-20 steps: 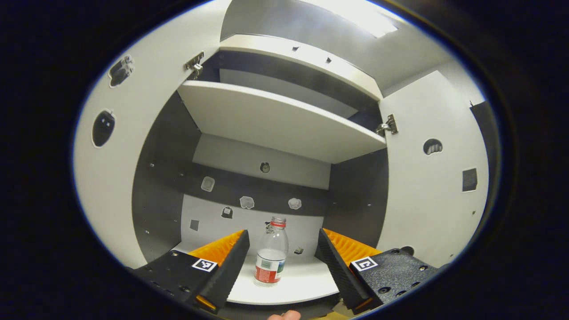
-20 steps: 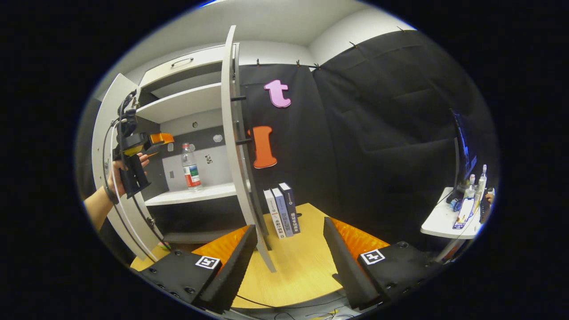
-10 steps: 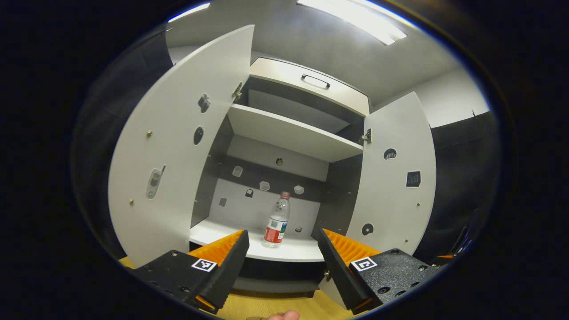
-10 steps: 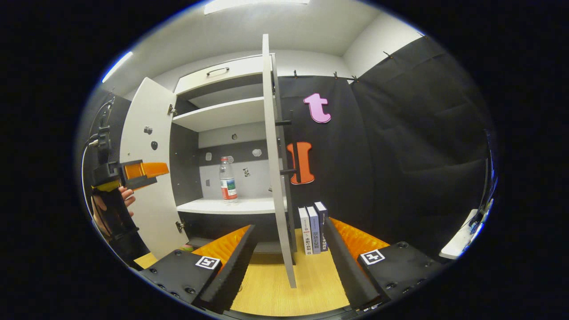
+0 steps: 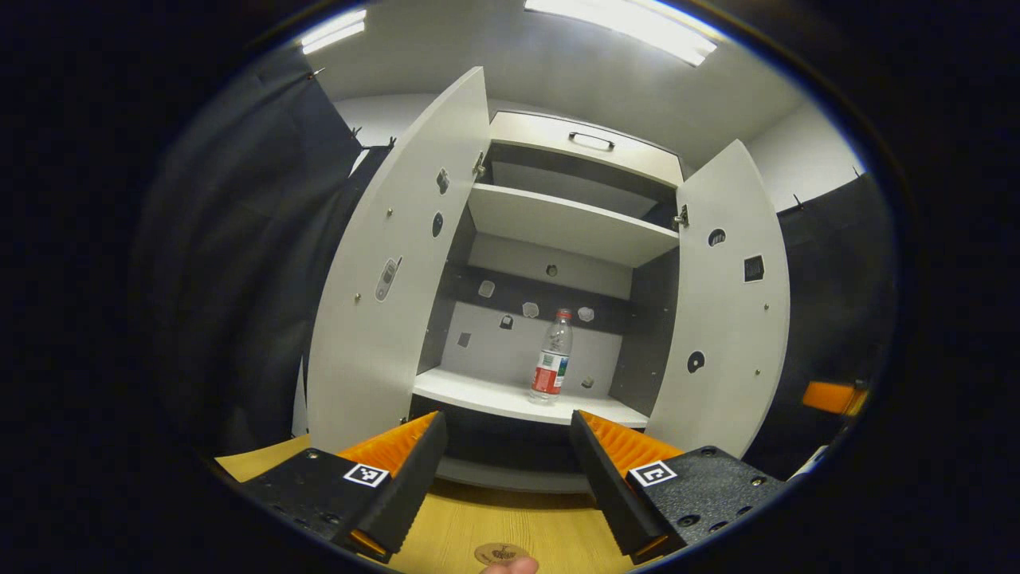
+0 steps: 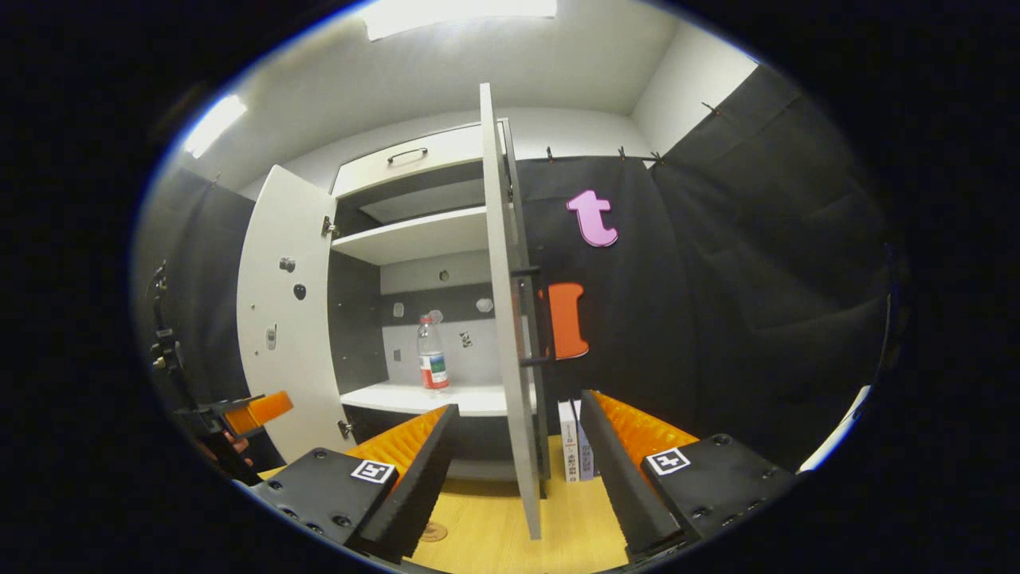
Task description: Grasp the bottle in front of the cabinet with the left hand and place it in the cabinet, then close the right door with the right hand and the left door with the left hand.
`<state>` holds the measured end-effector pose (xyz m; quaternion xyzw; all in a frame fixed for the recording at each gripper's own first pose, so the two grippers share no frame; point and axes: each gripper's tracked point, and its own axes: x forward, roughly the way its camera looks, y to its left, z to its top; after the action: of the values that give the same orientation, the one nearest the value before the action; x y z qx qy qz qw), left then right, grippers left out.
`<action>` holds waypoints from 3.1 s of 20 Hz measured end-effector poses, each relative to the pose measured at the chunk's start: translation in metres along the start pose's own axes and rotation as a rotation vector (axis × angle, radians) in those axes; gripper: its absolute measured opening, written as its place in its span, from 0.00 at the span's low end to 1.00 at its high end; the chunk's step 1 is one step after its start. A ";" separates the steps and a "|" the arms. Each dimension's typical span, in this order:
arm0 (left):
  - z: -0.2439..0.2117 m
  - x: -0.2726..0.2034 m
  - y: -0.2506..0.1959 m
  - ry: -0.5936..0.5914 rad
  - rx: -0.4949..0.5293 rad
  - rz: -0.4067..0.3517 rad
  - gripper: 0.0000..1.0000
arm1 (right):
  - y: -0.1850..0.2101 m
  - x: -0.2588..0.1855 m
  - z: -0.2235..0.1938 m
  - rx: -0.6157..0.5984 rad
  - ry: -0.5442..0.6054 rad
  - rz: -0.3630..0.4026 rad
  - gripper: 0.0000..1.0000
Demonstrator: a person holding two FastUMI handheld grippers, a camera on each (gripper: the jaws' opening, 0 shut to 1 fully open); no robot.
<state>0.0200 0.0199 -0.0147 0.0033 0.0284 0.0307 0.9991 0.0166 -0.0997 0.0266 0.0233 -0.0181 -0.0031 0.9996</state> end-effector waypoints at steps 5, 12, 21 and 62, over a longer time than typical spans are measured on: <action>0.002 -0.005 0.003 -0.012 -0.012 0.001 0.94 | -0.040 0.041 0.045 -0.100 -0.034 -0.075 0.98; -0.002 -0.004 0.009 -0.007 -0.009 0.012 0.94 | -0.070 0.092 0.063 -0.103 -0.055 -0.156 0.98; -0.003 0.012 0.003 -0.006 -0.049 -0.026 0.94 | -0.038 0.093 0.059 -0.131 -0.037 -0.082 0.98; 0.093 -0.085 0.243 -0.168 0.077 0.574 0.94 | 0.189 0.191 -0.028 -0.043 0.098 0.267 0.98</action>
<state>-0.0743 0.2568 0.0852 0.0516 -0.0551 0.3106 0.9475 0.2100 0.0892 0.0146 -0.0004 0.0278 0.1305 0.9911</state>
